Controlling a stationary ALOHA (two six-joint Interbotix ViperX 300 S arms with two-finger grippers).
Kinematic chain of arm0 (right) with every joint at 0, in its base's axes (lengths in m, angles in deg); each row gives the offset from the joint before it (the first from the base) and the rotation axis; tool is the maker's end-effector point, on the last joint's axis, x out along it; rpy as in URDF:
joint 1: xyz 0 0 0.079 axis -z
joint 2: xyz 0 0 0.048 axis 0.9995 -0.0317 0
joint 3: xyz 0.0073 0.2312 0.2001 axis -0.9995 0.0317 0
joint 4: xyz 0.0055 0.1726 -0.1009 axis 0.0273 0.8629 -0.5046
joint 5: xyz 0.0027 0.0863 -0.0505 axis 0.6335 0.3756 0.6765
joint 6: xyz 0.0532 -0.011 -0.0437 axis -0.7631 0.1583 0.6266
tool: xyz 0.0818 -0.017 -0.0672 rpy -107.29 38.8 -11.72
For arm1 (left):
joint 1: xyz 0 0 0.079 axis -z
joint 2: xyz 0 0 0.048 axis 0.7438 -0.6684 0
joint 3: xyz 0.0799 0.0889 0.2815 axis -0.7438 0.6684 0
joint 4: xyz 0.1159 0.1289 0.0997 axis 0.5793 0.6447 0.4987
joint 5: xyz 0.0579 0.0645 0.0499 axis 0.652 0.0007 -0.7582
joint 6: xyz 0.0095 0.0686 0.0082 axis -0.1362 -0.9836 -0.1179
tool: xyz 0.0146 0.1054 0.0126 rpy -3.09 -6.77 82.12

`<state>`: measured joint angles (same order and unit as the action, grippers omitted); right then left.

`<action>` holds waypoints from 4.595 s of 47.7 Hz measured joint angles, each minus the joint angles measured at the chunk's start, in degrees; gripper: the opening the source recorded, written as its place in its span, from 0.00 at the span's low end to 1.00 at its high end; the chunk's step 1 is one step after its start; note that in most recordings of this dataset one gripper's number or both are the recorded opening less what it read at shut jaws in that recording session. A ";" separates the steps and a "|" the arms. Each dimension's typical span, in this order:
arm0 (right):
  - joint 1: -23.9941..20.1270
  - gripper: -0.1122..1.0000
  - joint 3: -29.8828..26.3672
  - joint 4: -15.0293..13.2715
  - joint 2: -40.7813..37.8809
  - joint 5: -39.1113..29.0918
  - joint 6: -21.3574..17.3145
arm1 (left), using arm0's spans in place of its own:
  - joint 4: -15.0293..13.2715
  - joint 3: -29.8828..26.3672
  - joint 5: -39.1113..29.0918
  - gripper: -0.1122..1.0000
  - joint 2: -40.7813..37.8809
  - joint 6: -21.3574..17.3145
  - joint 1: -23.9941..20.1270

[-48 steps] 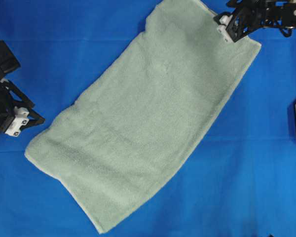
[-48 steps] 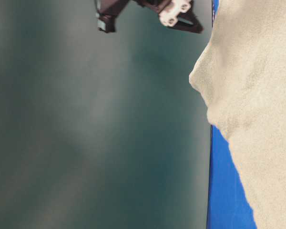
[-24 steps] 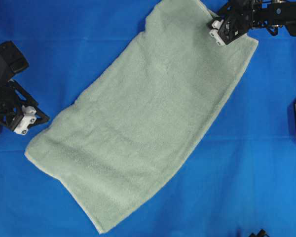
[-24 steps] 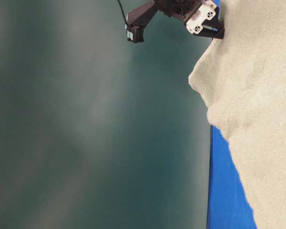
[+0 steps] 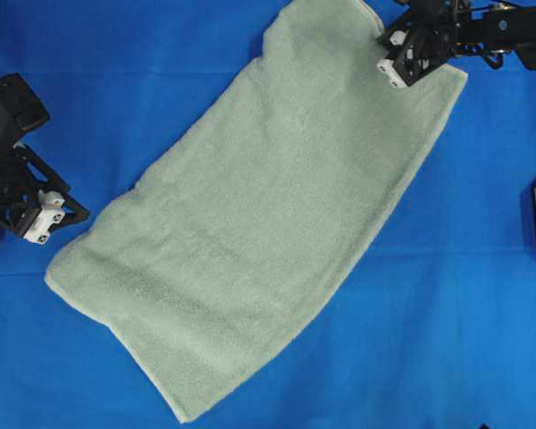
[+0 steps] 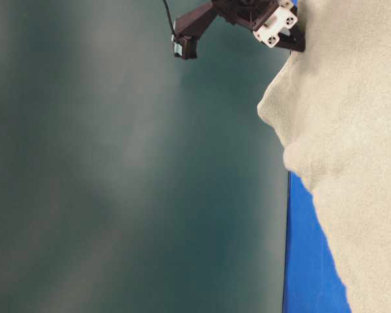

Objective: Fold a bath towel.
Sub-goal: 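Lower the towel, release the left gripper, regrip the top corner with the right, then fold the top end of the towel down toward the middle with the right gripper, then grasp the bottom end of the towel with the left gripper, then fold the bottom end up over the towel with the left gripper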

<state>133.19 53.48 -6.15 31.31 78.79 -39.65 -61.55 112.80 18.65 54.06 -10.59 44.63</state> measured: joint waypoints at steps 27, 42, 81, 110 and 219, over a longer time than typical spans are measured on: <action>-23.91 0.21 -3.43 10.72 12.04 -16.79 -0.18 | 0.00 0.00 0.00 0.77 2.29 -0.44 0.00; -40.96 0.21 -15.21 18.98 1.05 -22.94 -0.09 | -0.09 0.00 0.35 0.76 2.72 -3.96 0.00; -45.00 0.34 -22.32 27.86 -7.65 -21.62 -0.18 | -0.09 0.00 1.67 0.76 2.90 -6.86 -0.09; -53.17 0.69 -24.61 24.26 7.21 -37.18 0.18 | 0.00 -0.79 7.65 0.76 12.66 -30.85 8.35; -50.27 0.69 -7.29 23.91 24.87 -33.84 -2.55 | 1.49 -33.22 -12.30 0.18 -27.16 -81.56 15.82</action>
<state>82.91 46.18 17.75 56.19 44.95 -42.20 -60.05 79.58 6.34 26.90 -92.15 60.45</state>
